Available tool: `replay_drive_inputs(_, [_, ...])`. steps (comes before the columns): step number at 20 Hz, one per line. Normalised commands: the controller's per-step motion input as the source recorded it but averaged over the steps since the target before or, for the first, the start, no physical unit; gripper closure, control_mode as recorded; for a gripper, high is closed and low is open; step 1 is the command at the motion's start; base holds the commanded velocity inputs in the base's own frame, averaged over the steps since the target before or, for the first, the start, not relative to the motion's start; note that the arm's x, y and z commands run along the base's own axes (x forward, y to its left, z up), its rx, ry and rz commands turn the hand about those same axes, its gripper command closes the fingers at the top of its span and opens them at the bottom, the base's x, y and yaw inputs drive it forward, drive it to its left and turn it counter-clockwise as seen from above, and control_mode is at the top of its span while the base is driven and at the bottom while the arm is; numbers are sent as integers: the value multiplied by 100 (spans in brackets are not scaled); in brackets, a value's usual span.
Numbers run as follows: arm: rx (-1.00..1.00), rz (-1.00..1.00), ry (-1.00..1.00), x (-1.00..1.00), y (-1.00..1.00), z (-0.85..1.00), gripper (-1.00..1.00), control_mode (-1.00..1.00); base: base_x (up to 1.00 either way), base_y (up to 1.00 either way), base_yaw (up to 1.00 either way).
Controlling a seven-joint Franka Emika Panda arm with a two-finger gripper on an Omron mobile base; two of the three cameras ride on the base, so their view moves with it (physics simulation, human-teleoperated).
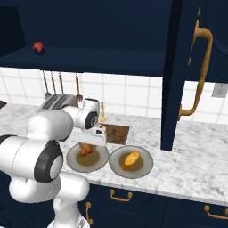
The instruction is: From the different types of pastries on the counter, select a croissant and place it on the cutting board. Then retrieve a jar of jam from the cabinet and place it alongside the croissant on the cutting board.
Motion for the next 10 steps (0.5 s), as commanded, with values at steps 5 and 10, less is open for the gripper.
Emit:
replay_drive_inputs(5, [0,7,-9,74,1,73,100,-100,0,0,0])
replay_drive_inputs(10, [-1,11,-12,78,0,24,100,-100,0,0,0])
